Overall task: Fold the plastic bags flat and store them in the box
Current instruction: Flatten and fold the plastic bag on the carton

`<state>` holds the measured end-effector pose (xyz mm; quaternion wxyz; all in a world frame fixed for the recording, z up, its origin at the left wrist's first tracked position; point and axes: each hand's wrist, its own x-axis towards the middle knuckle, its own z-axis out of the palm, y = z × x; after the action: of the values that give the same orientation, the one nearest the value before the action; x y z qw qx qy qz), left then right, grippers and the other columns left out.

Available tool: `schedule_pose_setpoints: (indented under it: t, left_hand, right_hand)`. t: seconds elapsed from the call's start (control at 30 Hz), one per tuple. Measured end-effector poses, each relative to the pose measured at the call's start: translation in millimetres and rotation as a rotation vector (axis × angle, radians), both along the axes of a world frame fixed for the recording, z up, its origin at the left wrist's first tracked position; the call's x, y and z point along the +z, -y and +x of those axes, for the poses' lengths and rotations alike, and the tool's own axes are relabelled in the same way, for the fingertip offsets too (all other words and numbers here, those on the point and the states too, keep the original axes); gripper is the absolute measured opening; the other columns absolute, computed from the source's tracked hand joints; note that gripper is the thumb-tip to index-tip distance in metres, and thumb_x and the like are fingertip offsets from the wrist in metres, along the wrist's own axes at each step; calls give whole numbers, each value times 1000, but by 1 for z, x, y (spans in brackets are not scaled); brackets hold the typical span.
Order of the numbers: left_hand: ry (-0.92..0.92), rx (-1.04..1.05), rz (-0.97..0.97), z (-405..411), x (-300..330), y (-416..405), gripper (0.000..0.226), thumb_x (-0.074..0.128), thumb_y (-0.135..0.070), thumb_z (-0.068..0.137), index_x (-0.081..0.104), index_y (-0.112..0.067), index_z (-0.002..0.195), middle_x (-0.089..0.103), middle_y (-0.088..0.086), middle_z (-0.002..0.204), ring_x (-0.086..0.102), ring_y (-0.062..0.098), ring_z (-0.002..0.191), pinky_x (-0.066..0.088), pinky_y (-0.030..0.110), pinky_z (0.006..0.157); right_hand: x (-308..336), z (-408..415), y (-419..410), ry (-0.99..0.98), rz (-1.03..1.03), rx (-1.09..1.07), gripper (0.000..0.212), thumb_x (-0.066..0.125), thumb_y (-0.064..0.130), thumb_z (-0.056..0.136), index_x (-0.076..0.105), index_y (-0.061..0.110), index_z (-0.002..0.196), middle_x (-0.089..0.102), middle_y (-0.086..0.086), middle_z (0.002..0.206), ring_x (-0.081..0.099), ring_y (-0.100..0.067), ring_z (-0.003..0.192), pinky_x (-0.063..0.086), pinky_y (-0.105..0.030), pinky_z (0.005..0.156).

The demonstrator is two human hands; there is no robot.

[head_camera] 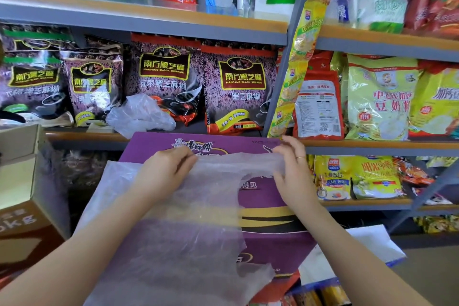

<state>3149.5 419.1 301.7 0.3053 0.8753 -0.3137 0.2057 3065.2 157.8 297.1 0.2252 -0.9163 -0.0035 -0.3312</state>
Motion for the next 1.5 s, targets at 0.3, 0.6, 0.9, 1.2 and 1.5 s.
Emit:
schedule_pose_setpoints:
  t: [0.3,0.6,0.9,1.2,1.5]
  left_hand:
    - [204,-219,151,-6,0,31,26,40,-43,88,52,-22,82,62,0,77,62,22,62,47,28,43]
    - [109,-178,56,-3,-6,15,40,42,-45,85,59,-11,72,43,-18,52,45,10,60,26,9,45]
    - [-72,-261,40,3,-6,7,47,49,-54,80,52,-13,57,35,-10,40,37,0,42,25,12,44]
    - [-96,-258,222,10,-22,-10,87,20,-82,74,67,-9,71,59,-7,101,53,10,83,42,26,75]
    - [73,-36,330,7,-8,8,43,46,-45,92,64,-7,83,60,8,98,61,32,85,40,31,59]
  right_hand:
    - [27,14,3,-327,124,144,47,41,-3,92,49,15,135,40,-1,113,43,-15,106,34,-14,85]
    - [31,17,28,-523,1225,477,10,57,-1,83,60,9,87,68,-2,72,65,-12,68,54,-20,64]
    - [37,27,30,-866,798,373,29,65,37,79,64,23,54,59,14,50,54,-4,58,35,-24,62]
    - [38,46,40,-794,-585,143,57,46,46,92,44,22,40,41,5,43,35,-2,58,11,-33,110]
    - [27,35,-39,-511,-237,212,30,42,27,96,53,17,122,55,-3,127,49,-22,118,41,-37,97]
